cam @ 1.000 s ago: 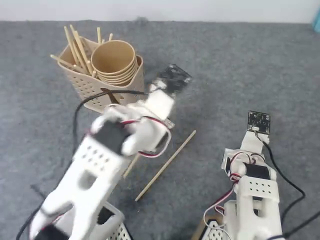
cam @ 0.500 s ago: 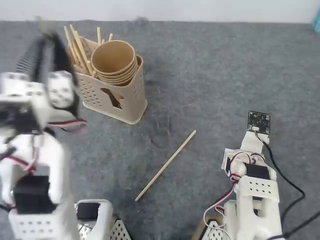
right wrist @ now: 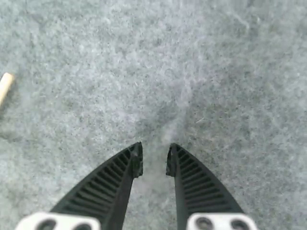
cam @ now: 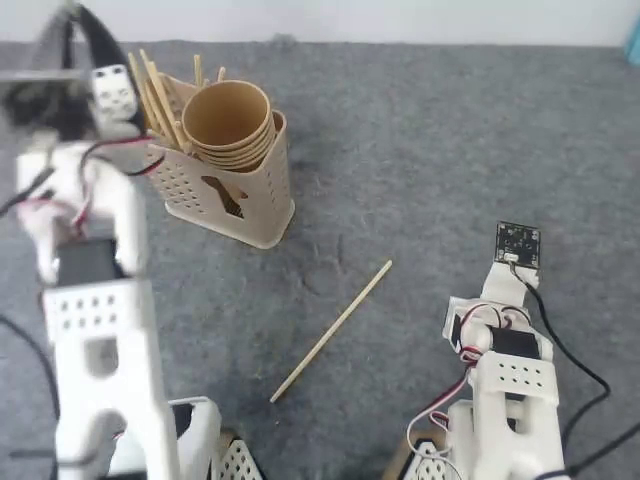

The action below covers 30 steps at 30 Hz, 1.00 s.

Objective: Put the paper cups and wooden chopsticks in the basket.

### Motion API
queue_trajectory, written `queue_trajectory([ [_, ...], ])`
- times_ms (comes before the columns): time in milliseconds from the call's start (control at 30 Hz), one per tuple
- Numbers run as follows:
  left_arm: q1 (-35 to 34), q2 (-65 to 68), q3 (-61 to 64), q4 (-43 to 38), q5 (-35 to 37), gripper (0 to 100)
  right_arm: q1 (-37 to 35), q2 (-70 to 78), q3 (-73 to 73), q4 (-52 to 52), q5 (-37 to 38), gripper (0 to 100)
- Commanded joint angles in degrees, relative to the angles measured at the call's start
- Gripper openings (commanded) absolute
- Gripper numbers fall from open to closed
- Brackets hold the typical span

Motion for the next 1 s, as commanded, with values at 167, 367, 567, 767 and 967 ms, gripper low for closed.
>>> queue_trajectory([
  [167,-2.6,17.1,-5.2,-1.0,8.1,1,0.9,-1.2,-0.2,-0.8,0.9,9.1],
  [367,-4.2,16.9,-7.1,4.7,8.2,13,0.9,-1.2,-0.2,-0.8,0.9,9.1],
  [567,-4.1,7.9,-10.0,20.3,8.4,37,0.9,-1.2,-0.2,-0.9,0.9,9.1],
  [767,-3.9,-8.4,-10.2,27.4,8.4,32,0.9,-1.2,-0.2,-1.0,0.9,9.1],
  [967,1.8,-24.9,-10.8,40.3,8.1,30,0.9,-1.2,-0.2,-1.0,0.9,9.1],
])
